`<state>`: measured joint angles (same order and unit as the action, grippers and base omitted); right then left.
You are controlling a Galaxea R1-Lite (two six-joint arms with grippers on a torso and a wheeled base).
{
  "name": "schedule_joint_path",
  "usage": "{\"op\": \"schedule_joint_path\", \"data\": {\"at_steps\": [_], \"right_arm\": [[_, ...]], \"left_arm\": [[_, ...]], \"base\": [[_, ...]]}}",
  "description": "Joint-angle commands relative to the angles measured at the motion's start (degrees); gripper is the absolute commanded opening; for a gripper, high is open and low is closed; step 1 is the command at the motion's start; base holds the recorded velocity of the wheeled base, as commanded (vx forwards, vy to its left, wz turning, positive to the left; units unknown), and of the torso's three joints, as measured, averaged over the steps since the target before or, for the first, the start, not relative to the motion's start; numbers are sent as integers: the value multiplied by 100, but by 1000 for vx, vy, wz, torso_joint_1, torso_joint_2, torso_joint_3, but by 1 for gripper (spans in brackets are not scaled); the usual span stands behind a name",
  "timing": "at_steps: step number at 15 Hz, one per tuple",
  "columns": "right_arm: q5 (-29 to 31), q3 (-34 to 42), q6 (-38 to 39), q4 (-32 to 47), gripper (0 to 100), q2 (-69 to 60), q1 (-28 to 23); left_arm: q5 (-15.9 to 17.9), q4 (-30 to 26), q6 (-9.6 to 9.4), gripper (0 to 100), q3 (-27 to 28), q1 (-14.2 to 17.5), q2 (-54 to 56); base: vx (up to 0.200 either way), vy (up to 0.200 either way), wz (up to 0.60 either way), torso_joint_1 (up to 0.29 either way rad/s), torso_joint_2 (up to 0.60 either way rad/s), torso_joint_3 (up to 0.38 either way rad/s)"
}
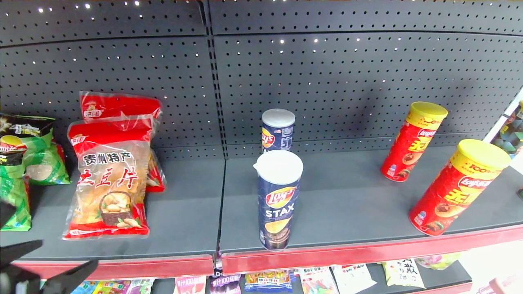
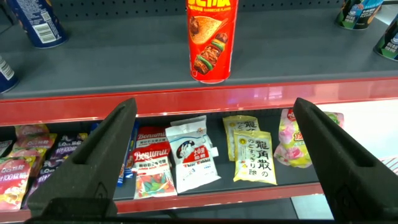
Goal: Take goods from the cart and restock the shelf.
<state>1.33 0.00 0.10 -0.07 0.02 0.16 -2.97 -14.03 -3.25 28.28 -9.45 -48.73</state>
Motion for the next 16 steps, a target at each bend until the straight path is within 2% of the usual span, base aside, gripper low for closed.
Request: {"op": "schedule_joint_path", "data": {"at_steps": [1, 2, 3, 4, 5, 6, 7, 8, 9, 10, 11, 12, 13, 14, 16], "right_arm": [[-1, 0, -1, -1, 100, -2, 2], [-1, 0, -1, -1, 100, -2, 2], [-1, 0, -1, -1, 100, -2, 2], [-1, 0, -1, -1, 100, -2, 2], [-1, 0, -1, -1, 100, -2, 2], [-1, 0, -1, -1, 100, -2, 2], [-1, 0, -1, -1, 100, -2, 2], [-1, 0, -1, -1, 100, -2, 2], [-1, 0, -1, -1, 100, -2, 2], [-1, 0, -1, -1, 100, -2, 2], [-1, 0, -1, -1, 100, -2, 2], [-1, 0, -1, -1, 100, -2, 2], [-1, 0, -1, -1, 100, -2, 2], [-1, 0, -19, -1, 100, -2, 2], [-1, 0, -10, -1, 100, -2, 2]], "left_arm": [[183, -1357, 132, 100, -420, 1411, 3106], [174, -1357, 369, 100, -482, 1411, 3458], [148, -1357, 413, 100, -640, 1411, 3923], [-10, -1365, 396, 100, -895, 1411, 4354], [-414, -1242, 492, 100, -1044, 1411, 4336], [-581, -926, 835, 100, -1281, 1411, 4336], [-546, -487, 1064, 100, -1642, 1411, 4336], [-520, 1104, 1064, 100, -2591, 1411, 4328], [-344, 1851, 923, 100, -2828, 1411, 4336], [174, 1517, 642, 100, -2802, 1411, 4336], [561, 1500, 44, 100, -2828, 1411, 4336], [526, 1324, 71, 100, -2811, 1411, 4328], [412, 1324, 273, 100, -2811, 1490, 4275], [359, 1368, 255, 100, -2828, 1718, 4319], [324, 1386, 246, 100, -2828, 1701, 4319]], "base": [[0, 0, 0, 0, 0, 0], [0, 0, 0, 0, 0, 0], [0, 0, 0, 0, 0, 0], [0, 0, 0, 0, 0, 0], [0, 0, 0, 0, 0, 0], [0, 0, 0, 0, 0, 0], [0, 0, 0, 0, 0, 0], [0, 0, 0, 0, 0, 0], [0, 0, 0, 0, 0, 0], [0, 0, 0, 0, 0, 0], [0, 0, 0, 0, 0, 0], [0, 0, 0, 0, 0, 0], [0, 0, 0, 0, 0, 0], [0, 0, 0, 0, 0, 0], [0, 0, 0, 0, 0, 0]]}}
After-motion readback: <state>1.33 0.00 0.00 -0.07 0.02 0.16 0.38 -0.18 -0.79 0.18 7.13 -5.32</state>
